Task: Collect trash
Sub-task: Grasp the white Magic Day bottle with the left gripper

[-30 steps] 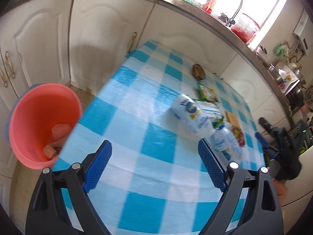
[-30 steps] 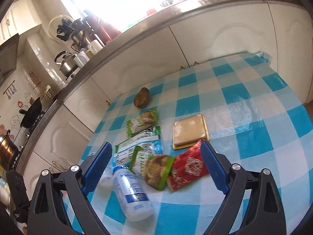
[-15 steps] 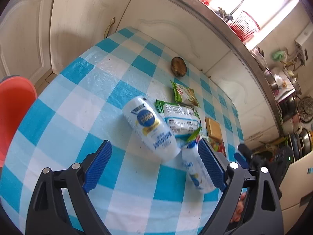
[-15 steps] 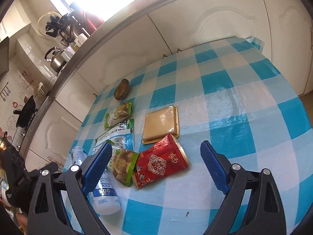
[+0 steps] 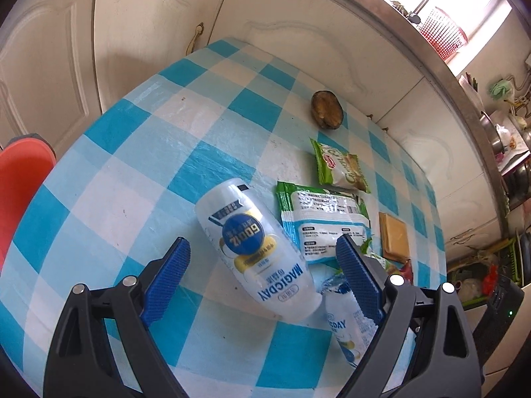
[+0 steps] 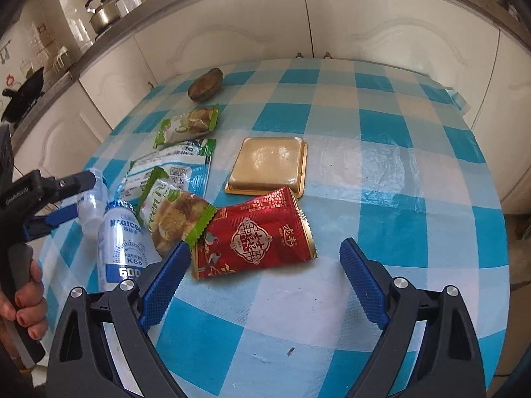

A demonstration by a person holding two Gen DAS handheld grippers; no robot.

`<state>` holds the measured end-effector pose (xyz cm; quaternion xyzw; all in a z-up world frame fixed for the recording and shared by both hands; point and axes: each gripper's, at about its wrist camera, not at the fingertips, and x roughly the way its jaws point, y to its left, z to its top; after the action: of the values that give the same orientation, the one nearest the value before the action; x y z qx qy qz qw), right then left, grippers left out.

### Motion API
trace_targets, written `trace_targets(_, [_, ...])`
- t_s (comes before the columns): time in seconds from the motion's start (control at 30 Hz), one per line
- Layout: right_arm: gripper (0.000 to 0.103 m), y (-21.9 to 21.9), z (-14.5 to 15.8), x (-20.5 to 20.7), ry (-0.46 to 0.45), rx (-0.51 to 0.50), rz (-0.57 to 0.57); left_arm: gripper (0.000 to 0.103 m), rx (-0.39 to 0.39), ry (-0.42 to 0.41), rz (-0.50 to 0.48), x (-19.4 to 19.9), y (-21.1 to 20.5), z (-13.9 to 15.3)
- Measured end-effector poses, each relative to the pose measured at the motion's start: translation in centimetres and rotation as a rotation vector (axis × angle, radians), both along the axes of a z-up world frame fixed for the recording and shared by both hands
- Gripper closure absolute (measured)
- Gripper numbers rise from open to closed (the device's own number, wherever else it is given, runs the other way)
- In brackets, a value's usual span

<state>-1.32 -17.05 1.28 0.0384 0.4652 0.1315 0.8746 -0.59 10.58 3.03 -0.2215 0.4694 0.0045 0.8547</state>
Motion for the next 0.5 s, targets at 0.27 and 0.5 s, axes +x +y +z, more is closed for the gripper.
trace_targets(0.27, [0.012,1.0,-0.5,0.6,-0.009,-0.102,0.003,0.035,0.07,0.001,-0.014,0.5,-0.5,-0.7])
trace_targets(0.5, [0.008,1.6,-0.6,1.0,-0.018,-0.137,0.001,0.059,0.088,-0.026,-0.022,0.5,-0.2,-0.8])
